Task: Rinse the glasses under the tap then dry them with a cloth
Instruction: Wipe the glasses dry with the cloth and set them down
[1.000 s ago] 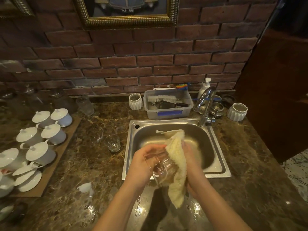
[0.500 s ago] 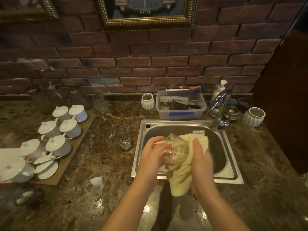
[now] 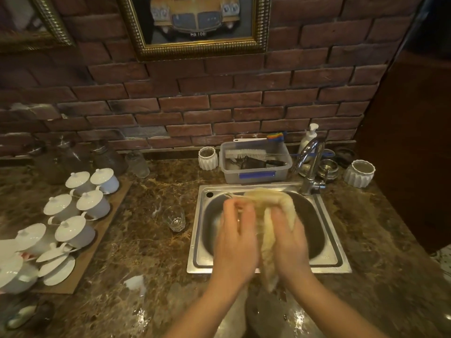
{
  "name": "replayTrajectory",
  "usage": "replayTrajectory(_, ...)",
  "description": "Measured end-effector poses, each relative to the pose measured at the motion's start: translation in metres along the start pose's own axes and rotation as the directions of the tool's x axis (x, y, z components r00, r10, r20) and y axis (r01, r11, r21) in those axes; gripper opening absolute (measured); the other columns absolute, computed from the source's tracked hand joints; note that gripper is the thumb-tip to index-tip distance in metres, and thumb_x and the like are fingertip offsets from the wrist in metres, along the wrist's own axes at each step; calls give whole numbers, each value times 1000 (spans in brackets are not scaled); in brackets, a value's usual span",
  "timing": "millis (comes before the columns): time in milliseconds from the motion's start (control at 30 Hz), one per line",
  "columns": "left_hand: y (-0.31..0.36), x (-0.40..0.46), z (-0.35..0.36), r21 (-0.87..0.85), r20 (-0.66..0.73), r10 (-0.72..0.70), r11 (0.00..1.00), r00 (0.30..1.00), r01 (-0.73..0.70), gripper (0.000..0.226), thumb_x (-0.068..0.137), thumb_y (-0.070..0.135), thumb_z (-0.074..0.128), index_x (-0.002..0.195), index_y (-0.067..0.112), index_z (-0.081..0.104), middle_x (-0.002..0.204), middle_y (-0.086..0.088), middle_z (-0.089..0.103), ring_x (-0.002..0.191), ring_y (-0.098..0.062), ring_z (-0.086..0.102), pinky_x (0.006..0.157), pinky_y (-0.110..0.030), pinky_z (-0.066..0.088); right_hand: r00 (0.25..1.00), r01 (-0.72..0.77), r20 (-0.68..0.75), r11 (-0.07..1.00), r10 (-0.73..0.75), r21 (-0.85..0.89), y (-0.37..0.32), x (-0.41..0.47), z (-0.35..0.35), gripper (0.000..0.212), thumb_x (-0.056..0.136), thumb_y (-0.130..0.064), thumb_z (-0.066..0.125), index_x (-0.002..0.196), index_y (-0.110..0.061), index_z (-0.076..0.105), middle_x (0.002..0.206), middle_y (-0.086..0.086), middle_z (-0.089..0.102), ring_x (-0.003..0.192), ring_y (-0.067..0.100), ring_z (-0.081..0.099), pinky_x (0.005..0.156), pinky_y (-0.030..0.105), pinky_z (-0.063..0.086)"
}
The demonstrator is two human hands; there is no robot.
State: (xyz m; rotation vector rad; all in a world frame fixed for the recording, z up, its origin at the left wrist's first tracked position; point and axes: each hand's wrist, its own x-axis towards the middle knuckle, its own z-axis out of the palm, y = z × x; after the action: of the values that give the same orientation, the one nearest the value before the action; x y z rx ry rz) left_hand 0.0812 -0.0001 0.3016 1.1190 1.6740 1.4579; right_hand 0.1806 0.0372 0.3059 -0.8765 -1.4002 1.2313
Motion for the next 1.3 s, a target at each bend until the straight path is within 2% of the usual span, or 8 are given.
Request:
replayTrajectory(100,-11,-1,-1,429,21,412,819,911,-380,51,101,63,29,128,23,47,110,4,51,88,-15,55,71,-40,51,845,-527,73,803,530,278,-5,9,-6,44,105,-39,47,94,-12,80,87,3,80,80,14,77,72,27,56)
replayTrajectory(200,-22,6,-12,595,174,536,611,826,-522,52,102,63,26,128,22,45,109,-1,49,77,-16,52,58,-34,47,720,-694,223,679,658,239,-11,13,-19,47,103,-47,50,98,-13,82,100,14,79,93,27,76,90,43,55)
replayTrajectory(400,1,5,0,372,155,111,914,982,-162,41,94,71,23,106,39,45,98,12,56,86,-10,59,79,-48,53,982,-185,13,970,189,-158,-3,8,-19,39,103,-46,44,102,-20,74,90,0,78,86,18,74,75,34,54)
replayTrajectory(533,8,1,5,296,179,-1,954,984,-53,54,89,77,20,119,39,45,104,24,62,99,-12,66,88,-48,52,971,238,23,949,-239,-207,14,-8,-19,33,96,-31,50,118,-16,69,104,-4,74,100,15,70,84,23,54)
replayTrajectory(667,9,-5,4,422,135,225,868,965,-261,78,88,84,26,152,43,8,120,4,69,100,-20,69,85,-49,56,981,-108,-163,994,108,10,1,-13,-7,35,106,-36,48,87,-17,71,76,-8,74,74,6,69,68,23,51)
replayTrajectory(867,-1,9,-13,545,256,561,589,788,-597,88,84,65,63,150,21,25,108,0,65,87,-15,65,72,-37,58,761,-646,169,712,626,276,1,-3,-11,48,104,-39,47,79,-18,83,83,7,77,74,20,75,70,35,53)
replayTrajectory(1100,-6,-2,-18,208,163,297,922,941,-327,114,54,53,94,144,49,23,125,32,49,125,-8,55,109,-42,47,833,-551,117,792,541,262,13,-10,-7,36,83,-39,66,104,-12,75,96,12,76,89,25,74,81,42,56)
replayTrajectory(1300,-7,-14,-12,141,184,126,978,975,-153,99,49,31,102,128,51,45,121,30,58,119,8,56,98,-10,45,736,-664,102,684,669,303,16,-19,-11,29,102,-20,52,85,-11,74,72,7,75,78,24,70,77,38,55)
